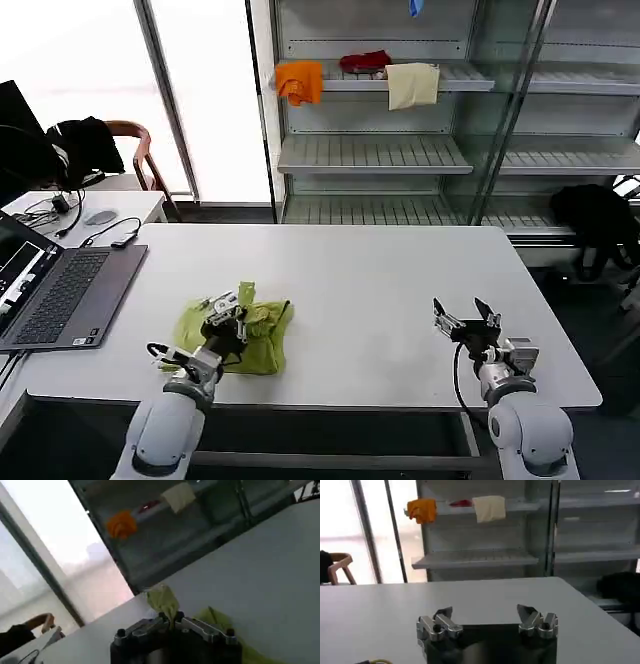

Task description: Fold and organize the clothes.

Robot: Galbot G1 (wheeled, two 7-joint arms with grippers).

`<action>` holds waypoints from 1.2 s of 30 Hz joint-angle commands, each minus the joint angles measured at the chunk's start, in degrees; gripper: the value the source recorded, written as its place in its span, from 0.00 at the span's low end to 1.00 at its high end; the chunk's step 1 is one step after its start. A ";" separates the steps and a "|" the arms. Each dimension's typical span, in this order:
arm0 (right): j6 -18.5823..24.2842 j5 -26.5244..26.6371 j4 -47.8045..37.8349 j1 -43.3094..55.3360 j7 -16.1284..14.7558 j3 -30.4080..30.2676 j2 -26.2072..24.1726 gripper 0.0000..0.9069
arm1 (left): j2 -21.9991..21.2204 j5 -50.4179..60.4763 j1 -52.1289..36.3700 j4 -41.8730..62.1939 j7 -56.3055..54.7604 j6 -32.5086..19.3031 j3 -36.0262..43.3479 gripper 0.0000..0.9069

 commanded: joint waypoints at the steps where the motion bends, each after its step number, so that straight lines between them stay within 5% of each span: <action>1: 0.10 -0.14 -0.13 -0.28 0.02 -0.01 0.11 1.00 | -2.72 0.70 -0.46 3.26 -1.34 1.80 3.70 0.00; 10: 0.14 -0.20 -0.21 -0.31 -0.02 -0.01 0.02 1.00 | -3.45 0.40 -1.62 5.80 -3.21 1.97 4.14 0.01; 11: 0.14 -0.23 -0.25 -0.28 -0.01 -0.07 0.03 1.00 | -3.56 0.15 -1.57 5.55 -3.52 2.15 4.71 0.13; 12: 0.13 -0.26 -0.26 -0.25 0.01 -0.12 0.06 1.00 | -3.68 -0.08 -1.55 5.29 -4.06 2.54 5.16 0.83; 13: 0.12 -0.38 -0.27 -0.20 0.02 -0.26 0.14 1.00 | -3.85 -0.16 -1.53 5.05 -4.49 2.79 5.70 1.00; 29: 0.07 -0.89 -0.29 0.02 0.12 -0.92 0.26 1.00 | -7.44 -11.89 -1.13 -0.71 -8.58 5.11 11.68 1.00; 36: 0.05 -1.26 -0.27 0.19 -0.06 -1.82 0.30 1.00 | -1.30 -21.25 -0.29 -3.29 -6.33 1.56 -3.89 1.00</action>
